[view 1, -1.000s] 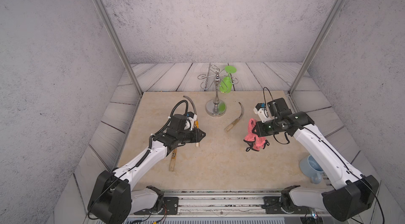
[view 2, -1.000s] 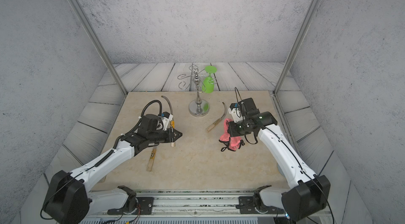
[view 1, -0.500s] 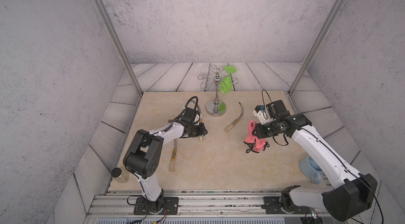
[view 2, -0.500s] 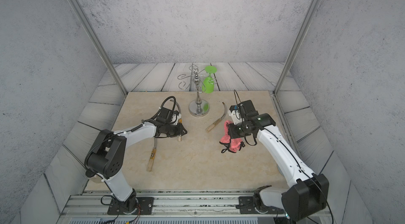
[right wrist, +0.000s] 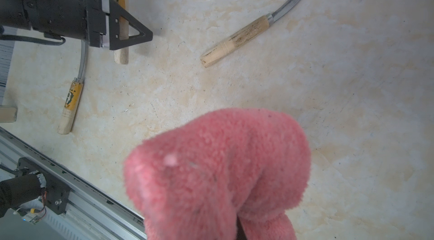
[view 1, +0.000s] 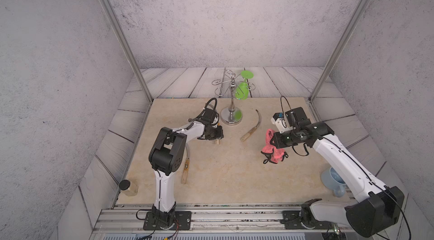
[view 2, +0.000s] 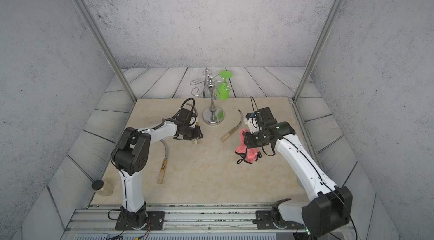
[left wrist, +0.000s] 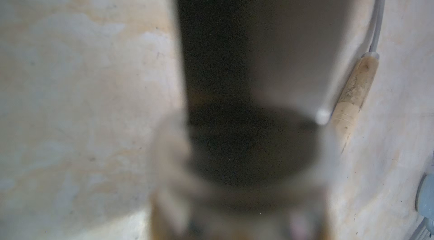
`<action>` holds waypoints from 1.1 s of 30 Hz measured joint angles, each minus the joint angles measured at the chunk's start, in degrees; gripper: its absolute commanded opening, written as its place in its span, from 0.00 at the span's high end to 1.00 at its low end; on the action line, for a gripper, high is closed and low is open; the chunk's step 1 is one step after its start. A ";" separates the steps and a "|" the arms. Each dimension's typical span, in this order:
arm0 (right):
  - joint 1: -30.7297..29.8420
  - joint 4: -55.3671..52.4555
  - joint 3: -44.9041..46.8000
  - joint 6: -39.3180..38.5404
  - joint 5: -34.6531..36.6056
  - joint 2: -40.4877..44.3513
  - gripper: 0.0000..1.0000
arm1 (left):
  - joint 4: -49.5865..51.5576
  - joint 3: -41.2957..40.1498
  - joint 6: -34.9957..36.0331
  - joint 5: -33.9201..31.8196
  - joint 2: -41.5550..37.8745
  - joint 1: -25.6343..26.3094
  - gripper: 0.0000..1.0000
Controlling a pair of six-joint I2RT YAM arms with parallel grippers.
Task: Wipe small sickles with rags
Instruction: Place the small sickle at the center of the board.
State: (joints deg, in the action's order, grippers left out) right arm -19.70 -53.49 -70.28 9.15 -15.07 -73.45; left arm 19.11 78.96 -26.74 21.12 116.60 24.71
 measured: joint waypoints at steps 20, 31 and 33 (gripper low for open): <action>0.00 0.61 1.90 0.02 -0.24 0.02 0.84 | 5.31 8.00 0.87 -1.36 6.43 -0.55 0.75; 0.00 0.59 2.12 0.02 -0.44 0.07 0.84 | 6.34 10.86 0.85 -1.40 7.96 -1.11 0.62; 0.00 0.59 2.12 0.02 -0.44 0.07 0.84 | 6.34 10.91 0.83 -1.40 7.98 -1.33 0.61</action>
State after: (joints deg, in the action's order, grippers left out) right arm -19.70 -52.90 -68.16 9.17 -15.51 -73.38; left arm 25.45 89.86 -25.91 19.73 124.57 23.38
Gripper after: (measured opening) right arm 0.163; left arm 0.380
